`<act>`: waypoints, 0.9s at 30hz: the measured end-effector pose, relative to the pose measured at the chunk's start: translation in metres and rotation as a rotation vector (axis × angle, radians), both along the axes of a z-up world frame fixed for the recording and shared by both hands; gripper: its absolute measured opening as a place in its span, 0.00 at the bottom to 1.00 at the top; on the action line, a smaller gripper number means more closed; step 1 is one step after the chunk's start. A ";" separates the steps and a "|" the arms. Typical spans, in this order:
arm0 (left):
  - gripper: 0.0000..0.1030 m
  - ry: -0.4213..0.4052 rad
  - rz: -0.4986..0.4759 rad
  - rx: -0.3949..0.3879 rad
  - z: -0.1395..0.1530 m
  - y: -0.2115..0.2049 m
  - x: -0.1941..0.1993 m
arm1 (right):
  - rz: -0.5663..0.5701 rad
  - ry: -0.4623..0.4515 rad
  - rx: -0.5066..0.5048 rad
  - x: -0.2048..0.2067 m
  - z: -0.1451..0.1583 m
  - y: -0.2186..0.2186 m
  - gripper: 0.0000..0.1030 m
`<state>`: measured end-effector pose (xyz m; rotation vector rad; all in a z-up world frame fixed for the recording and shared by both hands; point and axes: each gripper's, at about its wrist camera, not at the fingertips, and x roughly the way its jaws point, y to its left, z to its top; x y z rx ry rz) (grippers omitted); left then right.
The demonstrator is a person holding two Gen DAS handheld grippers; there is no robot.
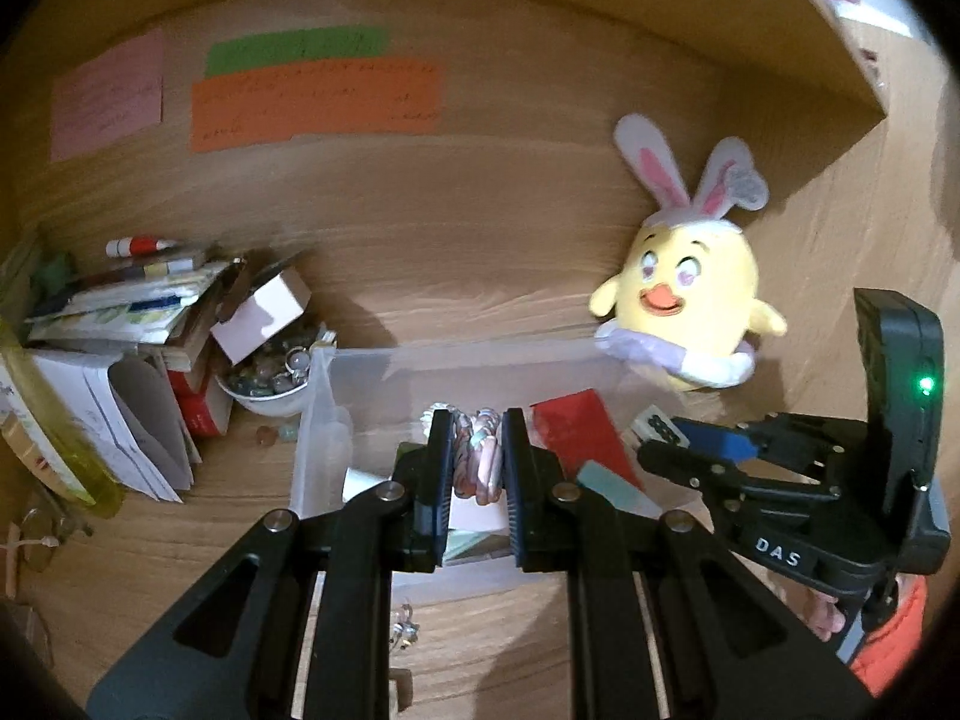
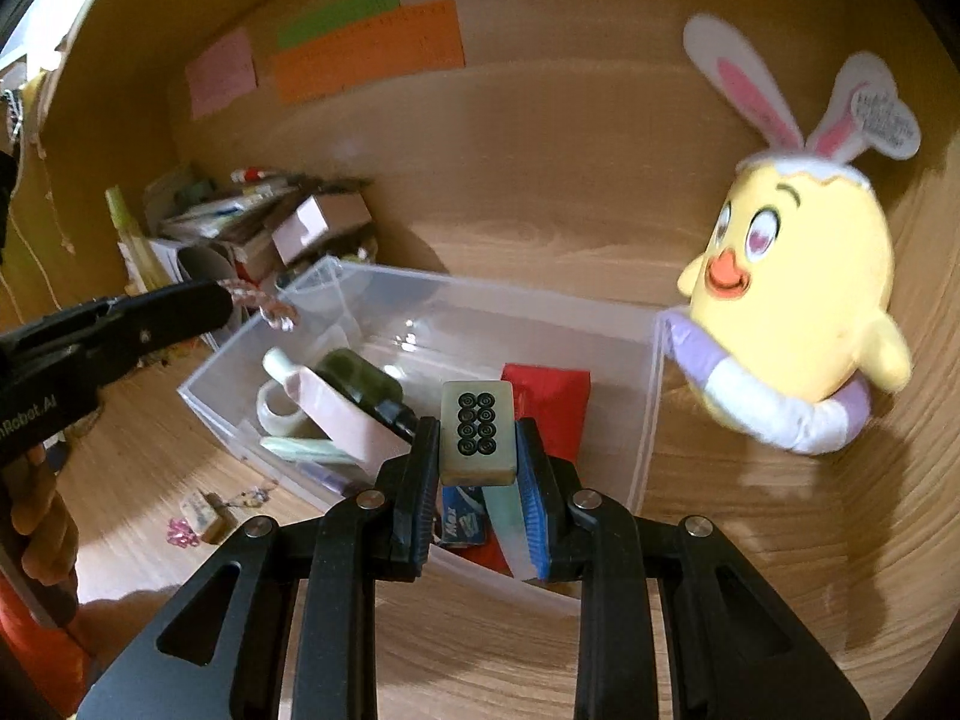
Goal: Organize objects
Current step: 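Carry the held tile and bracelet up and over the clear bin, then open the right tool to drop the tile while the left releases the bracelet into the bin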
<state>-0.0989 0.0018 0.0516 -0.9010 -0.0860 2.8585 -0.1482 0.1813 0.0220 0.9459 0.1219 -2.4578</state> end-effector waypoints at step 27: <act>0.61 -0.114 0.039 -0.014 -0.040 -0.001 -0.029 | -0.041 0.006 0.091 -0.007 -0.017 -0.011 0.46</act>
